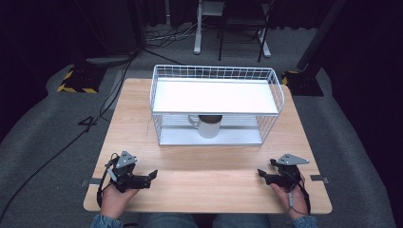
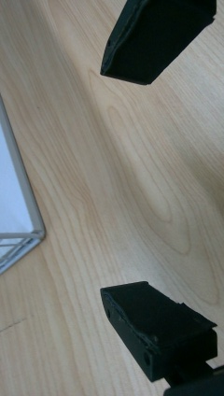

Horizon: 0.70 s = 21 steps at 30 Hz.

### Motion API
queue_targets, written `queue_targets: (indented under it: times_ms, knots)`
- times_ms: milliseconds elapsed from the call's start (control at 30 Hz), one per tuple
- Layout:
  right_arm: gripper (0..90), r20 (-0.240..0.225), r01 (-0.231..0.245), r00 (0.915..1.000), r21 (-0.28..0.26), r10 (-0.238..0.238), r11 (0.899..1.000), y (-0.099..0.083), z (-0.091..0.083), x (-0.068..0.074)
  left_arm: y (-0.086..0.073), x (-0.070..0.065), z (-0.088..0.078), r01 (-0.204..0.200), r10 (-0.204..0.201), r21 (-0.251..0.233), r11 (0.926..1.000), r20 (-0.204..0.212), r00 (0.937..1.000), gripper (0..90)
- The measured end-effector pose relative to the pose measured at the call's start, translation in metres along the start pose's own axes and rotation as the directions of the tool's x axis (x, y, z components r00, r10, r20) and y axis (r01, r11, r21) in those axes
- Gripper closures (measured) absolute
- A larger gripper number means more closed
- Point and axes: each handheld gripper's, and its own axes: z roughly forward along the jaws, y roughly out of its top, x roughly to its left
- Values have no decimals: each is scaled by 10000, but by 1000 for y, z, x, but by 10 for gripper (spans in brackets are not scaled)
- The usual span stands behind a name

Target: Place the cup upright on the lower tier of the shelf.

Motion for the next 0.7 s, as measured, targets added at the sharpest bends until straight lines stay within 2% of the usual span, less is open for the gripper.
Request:
queue_targets:
  times_ms: [200,400,500,533,567,633,700]
  knots:
    - [276,-10,10,10000,0,-10,10000,0,0,0,-7,6,5,60,-47,567,9984,-235,9997,2]
    - [277,-11,13,10000,-3,-13,10000,0,0,0,-11,9,8,89,-57,880,9961,-361,9993,3]
    - [276,-12,13,10000,-1,-13,10000,0,0,0,-13,8,12,116,-41,1203,9927,-631,9980,16]
    - [276,-12,9,10000,-3,-9,10000,0,0,0,-13,8,14,79,38,1398,9902,-836,9965,33]
    - [277,-13,11,10000,1,-11,10000,0,0,0,-14,7,15,30,102,1522,9883,-857,9963,51]
    - [276,-11,13,10000,-1,-13,10000,0,0,0,-15,5,18,-432,605,1512,9876,-1112,9920,58]
    - [276,-7,6,10000,-3,-6,10000,0,0,0,-16,5,19,-464,622,1443,9884,-1070,9923,54]
